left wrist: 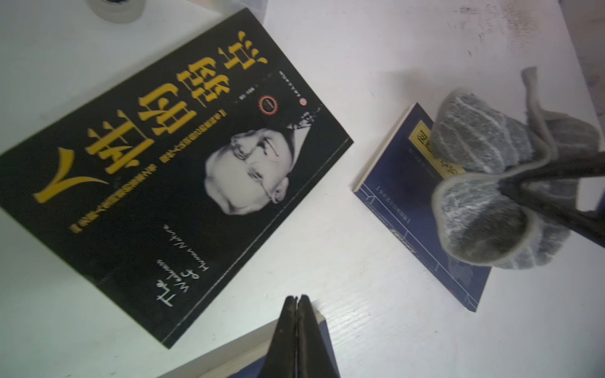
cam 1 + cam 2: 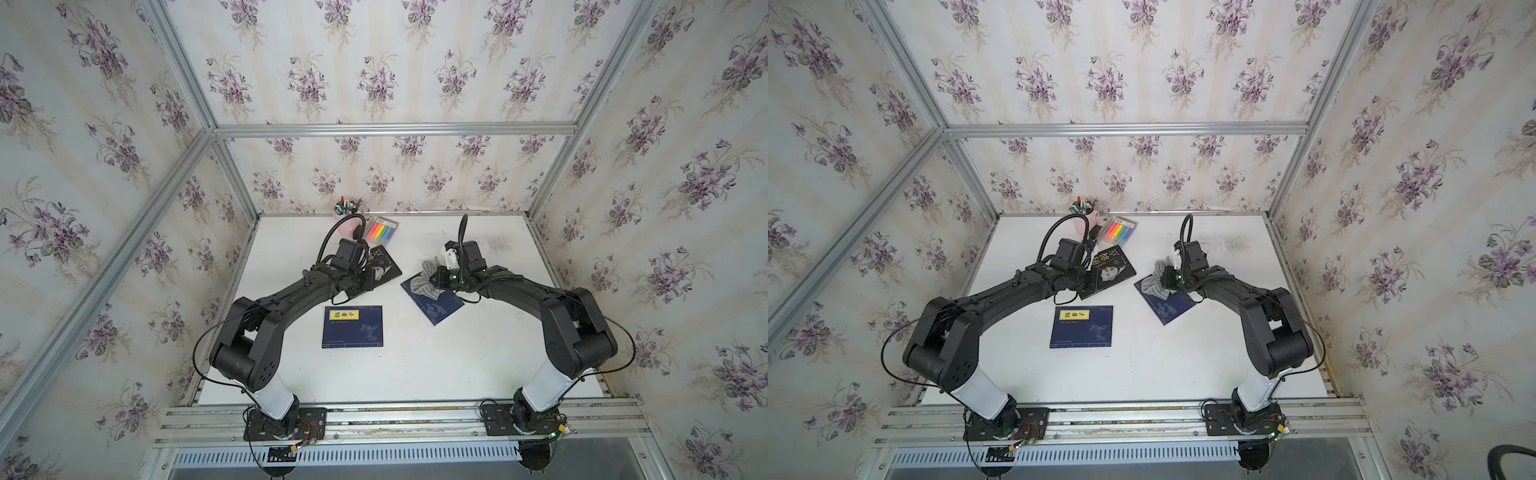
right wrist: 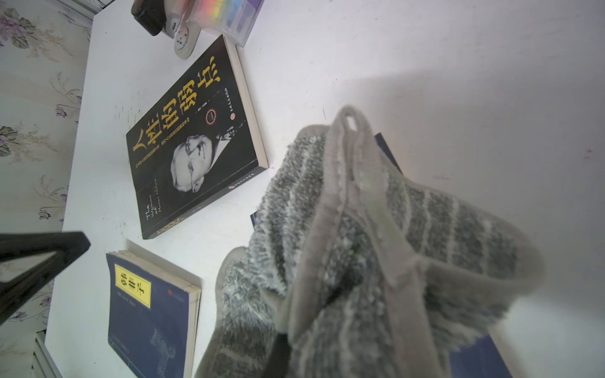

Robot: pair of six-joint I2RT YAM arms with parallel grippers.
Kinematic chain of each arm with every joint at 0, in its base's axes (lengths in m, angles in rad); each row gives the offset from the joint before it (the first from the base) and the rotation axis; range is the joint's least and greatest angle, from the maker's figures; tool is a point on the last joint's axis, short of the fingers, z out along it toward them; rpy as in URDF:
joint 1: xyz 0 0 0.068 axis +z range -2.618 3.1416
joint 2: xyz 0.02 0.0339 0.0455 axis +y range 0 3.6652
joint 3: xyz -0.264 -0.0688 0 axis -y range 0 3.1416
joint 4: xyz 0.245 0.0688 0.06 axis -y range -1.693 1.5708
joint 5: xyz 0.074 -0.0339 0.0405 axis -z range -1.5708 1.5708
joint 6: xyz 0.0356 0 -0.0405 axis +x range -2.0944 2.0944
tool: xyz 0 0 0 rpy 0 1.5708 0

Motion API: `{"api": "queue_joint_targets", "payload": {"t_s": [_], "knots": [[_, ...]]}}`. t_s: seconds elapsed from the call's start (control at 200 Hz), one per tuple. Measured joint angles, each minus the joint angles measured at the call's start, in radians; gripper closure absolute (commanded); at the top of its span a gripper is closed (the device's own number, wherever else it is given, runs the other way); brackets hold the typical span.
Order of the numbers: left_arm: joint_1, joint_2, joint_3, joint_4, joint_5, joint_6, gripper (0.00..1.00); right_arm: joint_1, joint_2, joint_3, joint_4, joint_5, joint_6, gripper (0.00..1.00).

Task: Wipe the cover of the book
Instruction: Move the book to the center of the board.

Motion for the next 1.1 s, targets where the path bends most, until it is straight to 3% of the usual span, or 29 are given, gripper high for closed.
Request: {"api": "queue_joint_targets", "payload": {"t_s": [0.145,0.385,0.659,1.104], "knots": [[0.055,0.027,0.037,-0.014,-0.016,0.0,0.39,0.001,-0.069,-0.061,0.001,-0.019,-0.003,1.0],[0.109,0.153,0.204,-0.05,-0.021,0.04,0.25,0.002,-0.122,-0.123,0.013,-0.05,-0.004,1.0],[0.153,0.368,0.456,-0.109,-0.018,0.077,0.25,0.013,-0.138,-0.14,0.026,-0.074,-0.006,1.0],[0.195,0.507,0.566,-0.151,0.039,0.048,0.24,0.012,-0.131,-0.146,0.045,-0.094,-0.014,1.0]]}}
